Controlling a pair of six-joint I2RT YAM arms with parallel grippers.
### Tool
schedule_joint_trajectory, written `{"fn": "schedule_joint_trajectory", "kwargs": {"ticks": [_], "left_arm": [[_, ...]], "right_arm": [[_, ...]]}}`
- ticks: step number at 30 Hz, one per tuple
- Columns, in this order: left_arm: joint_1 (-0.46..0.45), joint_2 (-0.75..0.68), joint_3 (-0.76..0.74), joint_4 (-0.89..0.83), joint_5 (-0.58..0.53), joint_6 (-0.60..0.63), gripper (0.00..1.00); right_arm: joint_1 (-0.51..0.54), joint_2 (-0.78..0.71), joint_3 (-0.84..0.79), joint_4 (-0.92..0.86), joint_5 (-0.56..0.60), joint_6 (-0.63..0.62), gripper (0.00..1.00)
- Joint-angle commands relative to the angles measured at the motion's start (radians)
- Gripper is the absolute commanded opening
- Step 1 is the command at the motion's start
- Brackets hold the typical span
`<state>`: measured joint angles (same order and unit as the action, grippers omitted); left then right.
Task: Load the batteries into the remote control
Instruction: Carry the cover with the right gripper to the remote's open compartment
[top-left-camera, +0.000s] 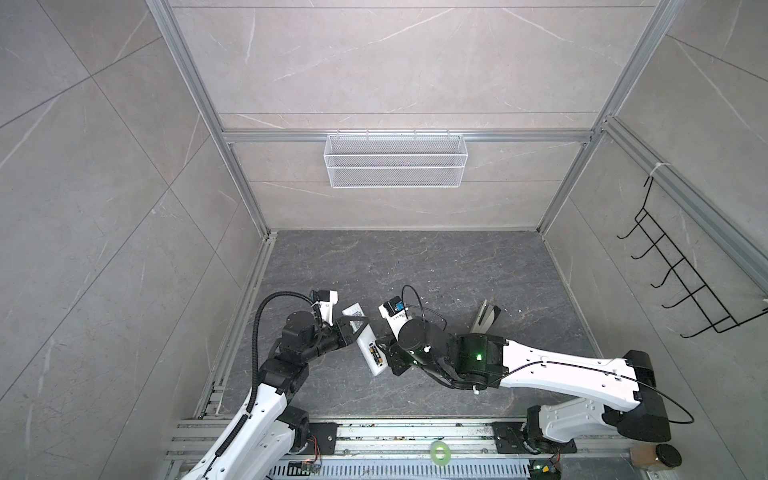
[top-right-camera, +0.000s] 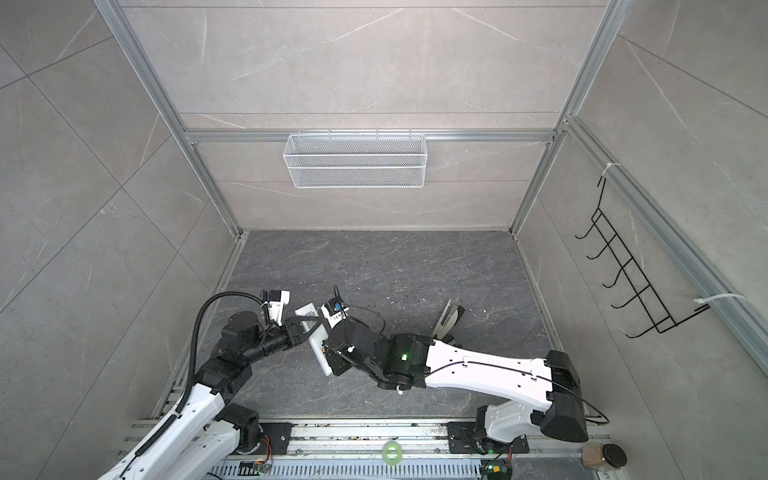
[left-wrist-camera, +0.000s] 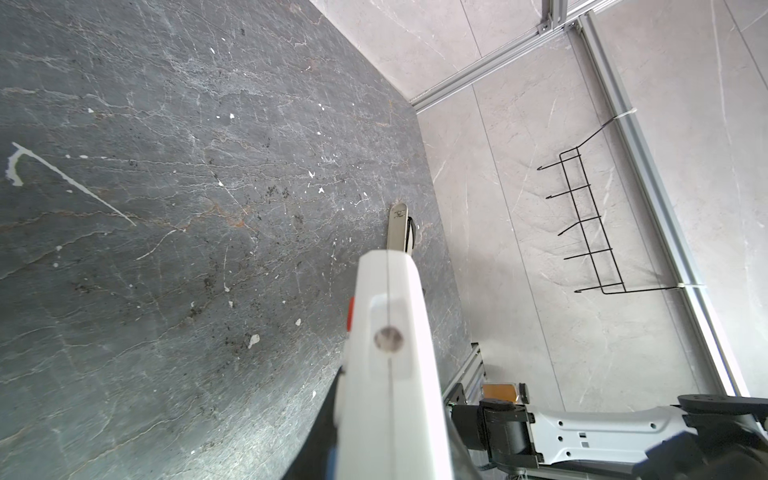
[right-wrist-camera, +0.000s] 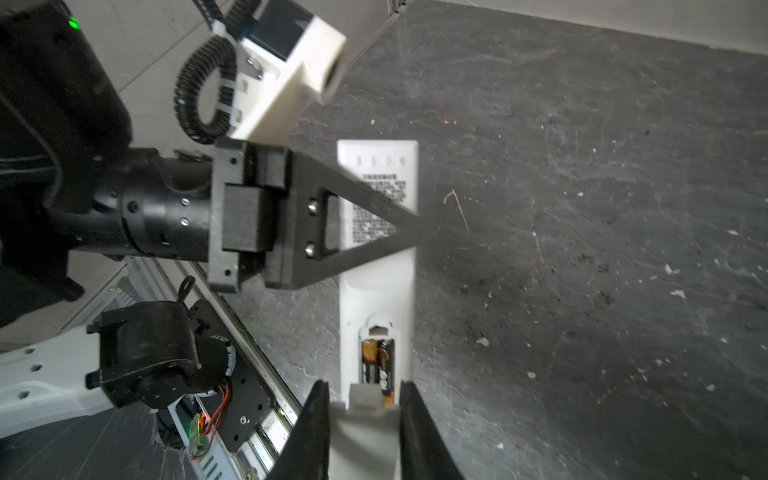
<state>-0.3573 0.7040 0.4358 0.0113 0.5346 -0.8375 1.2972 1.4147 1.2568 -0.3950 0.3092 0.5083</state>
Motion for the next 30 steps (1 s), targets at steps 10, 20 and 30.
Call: {"fn": "schedule_joint_trajectory", "kwargs": {"ticks": [10, 20, 30], "left_arm": [[0.006, -0.017, 0.031, 0.173, 0.114, -0.083, 0.0], [0.005, -0.038, 0.041, 0.192, 0.146, -0.096, 0.0], [0.006, -0.037, 0.041, 0.199, 0.151, -0.102, 0.0]], "right_arm": [[0.011, 0.035, -0.03, 0.112, 0.052, -0.011, 0.06], [0.03, 0.035, -0.033, 0.08, 0.097, -0.022, 0.05], [0.044, 0.036, -0.031, 0.046, 0.135, -0.028, 0.05]]}}
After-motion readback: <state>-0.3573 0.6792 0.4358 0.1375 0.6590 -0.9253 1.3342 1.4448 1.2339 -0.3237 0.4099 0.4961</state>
